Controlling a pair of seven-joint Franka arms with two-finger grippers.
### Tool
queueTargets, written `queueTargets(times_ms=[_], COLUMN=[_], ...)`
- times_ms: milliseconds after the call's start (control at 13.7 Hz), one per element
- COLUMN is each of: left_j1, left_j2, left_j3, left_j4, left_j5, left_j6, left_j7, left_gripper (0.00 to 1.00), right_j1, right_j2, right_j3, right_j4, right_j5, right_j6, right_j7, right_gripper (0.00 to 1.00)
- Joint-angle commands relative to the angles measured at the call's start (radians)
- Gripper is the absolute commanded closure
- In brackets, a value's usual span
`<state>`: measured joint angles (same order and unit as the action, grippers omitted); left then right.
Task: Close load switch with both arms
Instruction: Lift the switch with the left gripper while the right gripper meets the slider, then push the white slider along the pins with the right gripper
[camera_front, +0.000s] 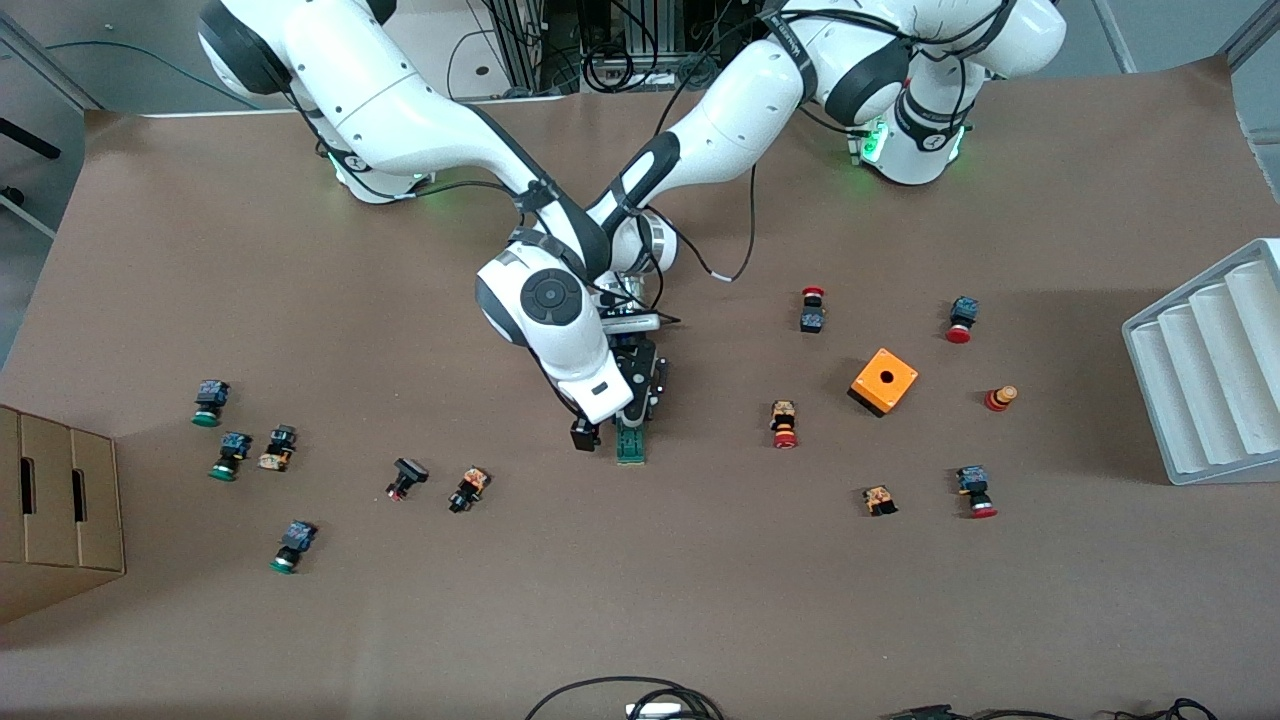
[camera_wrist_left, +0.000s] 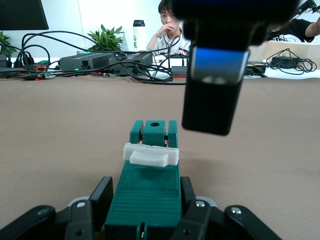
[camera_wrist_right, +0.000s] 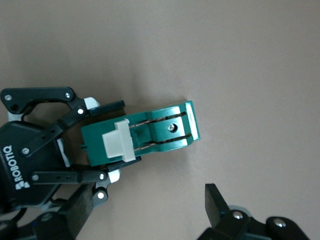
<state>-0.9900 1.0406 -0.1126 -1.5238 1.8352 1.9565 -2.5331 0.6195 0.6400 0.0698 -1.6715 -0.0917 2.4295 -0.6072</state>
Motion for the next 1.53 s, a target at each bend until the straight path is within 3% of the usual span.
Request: queueTargets(times_ms=[0,1458], left_j1=[-0.006,-0.009], left_j2=[0.001,0.001], left_j3=[0.008,0.007], left_j4=[-0.006,-0.003], left_j5=[0.024,0.018], left_j6=[-0.013,-0.013], left_j7=[-0.023,-0.052], left_gripper=[0.39,0.38], right_j1=[0.020,0.080], right_j2=[0.020,0.076], right_j3=[-0.010,-0.047], right_j4=[0.015,0.055], right_j5=[-0.022,-0.019], right_j6=[0.020,0.042], right_j7=[0.024,0.029], right_gripper=[0.00,0.01])
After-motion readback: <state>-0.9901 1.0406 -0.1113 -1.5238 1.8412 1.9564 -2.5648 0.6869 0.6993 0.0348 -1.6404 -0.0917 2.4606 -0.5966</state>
